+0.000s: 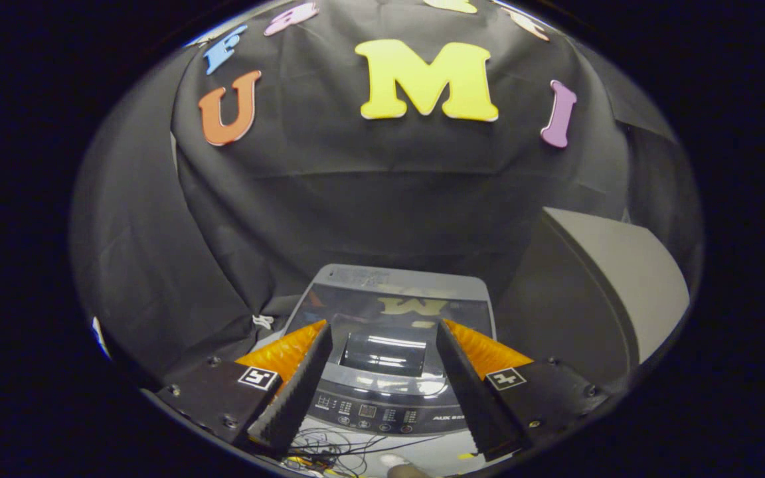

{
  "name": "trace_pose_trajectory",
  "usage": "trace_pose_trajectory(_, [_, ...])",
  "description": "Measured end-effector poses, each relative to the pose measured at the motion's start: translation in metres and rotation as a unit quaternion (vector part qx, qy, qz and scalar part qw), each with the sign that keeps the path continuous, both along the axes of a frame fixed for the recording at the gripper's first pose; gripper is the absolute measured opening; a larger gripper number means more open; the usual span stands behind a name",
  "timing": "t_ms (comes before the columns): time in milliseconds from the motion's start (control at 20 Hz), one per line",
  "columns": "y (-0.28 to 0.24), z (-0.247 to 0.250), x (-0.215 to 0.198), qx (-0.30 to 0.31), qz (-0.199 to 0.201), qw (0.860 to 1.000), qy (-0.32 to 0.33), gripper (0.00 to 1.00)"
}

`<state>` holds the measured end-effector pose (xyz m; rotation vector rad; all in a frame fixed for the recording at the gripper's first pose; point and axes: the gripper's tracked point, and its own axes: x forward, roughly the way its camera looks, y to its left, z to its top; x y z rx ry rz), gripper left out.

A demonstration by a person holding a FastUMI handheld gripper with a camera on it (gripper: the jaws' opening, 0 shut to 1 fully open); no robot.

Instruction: Put the clothes into the washing machine and then close the washing machine lid.

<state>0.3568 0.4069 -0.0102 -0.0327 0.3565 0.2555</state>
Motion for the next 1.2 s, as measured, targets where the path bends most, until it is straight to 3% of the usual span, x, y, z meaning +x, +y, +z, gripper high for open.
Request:
trace_pose_trajectory(200, [-0.036, 0.040, -0.051, 0.016, 0.008, 0.997, -0.079, 0.99])
trace_pose_trajectory(450, [-0.115, 0.077, -0.122, 0.056, -0.012, 0.986, -0.156, 0.99])
trace_pose_trajectory(800, [-0.236, 0.084, -0.166, 0.092, -0.057, 0.976, -0.189, 0.99])
trace_pose_trajectory(1200, [-0.340, 0.039, -0.215, 0.080, -0.065, 0.978, -0.181, 0.99])
